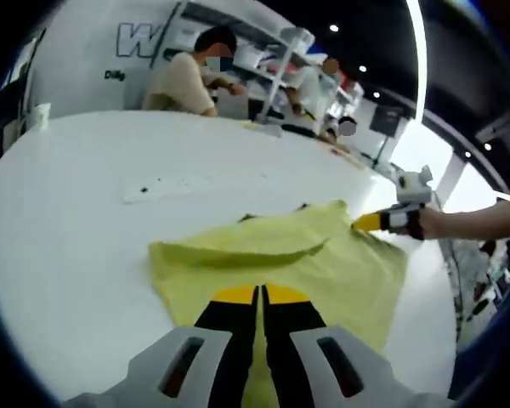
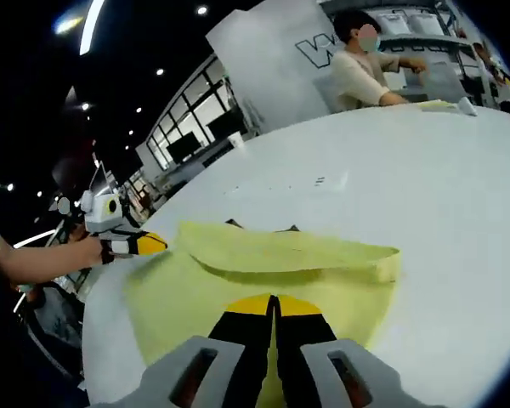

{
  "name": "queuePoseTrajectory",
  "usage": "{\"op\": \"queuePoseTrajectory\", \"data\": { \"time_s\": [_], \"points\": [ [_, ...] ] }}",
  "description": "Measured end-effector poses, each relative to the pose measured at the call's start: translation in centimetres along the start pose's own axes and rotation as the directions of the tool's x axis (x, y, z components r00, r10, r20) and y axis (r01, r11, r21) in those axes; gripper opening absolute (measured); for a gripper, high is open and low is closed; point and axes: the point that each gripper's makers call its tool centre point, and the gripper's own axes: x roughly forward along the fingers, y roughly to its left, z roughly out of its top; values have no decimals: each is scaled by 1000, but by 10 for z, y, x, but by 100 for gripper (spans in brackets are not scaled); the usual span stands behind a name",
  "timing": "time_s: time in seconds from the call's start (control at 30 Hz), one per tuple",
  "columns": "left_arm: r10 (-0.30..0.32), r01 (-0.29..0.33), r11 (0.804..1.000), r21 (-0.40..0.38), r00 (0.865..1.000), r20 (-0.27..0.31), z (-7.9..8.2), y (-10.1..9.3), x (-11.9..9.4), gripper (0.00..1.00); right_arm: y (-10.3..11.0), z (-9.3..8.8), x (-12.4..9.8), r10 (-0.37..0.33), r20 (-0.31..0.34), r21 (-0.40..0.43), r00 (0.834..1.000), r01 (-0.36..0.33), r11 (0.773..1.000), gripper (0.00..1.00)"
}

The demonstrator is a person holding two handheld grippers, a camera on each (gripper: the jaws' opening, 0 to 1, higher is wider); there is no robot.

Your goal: Fold the garment on the visible template until the final outline fits inside the template.

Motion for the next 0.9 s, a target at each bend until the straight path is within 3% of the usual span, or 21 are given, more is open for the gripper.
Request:
{"op": "queuePoseTrajectory", "data": {
  "time_s": [0.1,0.3,0.47,0.53,0.6,0.7,0.83,0.9],
  "points": [
    [-13,13,1000,27,1000,-22,3,2,13,0,-5,10,10,-20,23,-5,1000,20,1000,0],
    [44,-43,998,35,999,-22,9,18,29,0,-21,23,22,-72,40,-11,997,73,997,0],
    [109,-109,993,49,994,18,29,40,37,0,-41,40,22,-128,89,0,988,129,992,1],
    [145,-146,988,50,989,27,38,50,38,0,-52,51,16,-178,131,43,975,174,984,0],
    [209,-212,977,36,975,75,51,63,33,0,-63,65,5,-208,187,87,960,195,977,0],
    [227,-230,973,10,966,123,61,61,19,0,-64,70,-9,-201,208,100,957,184,978,0],
    [228,-230,973,-1,963,141,55,73,5,2,-57,69,-28,-193,219,95,956,176,980,1],
    [222,-225,974,4,963,151,46,59,-4,5,-56,66,-34,-189,218,90,957,173,981,3]
  ]
}}
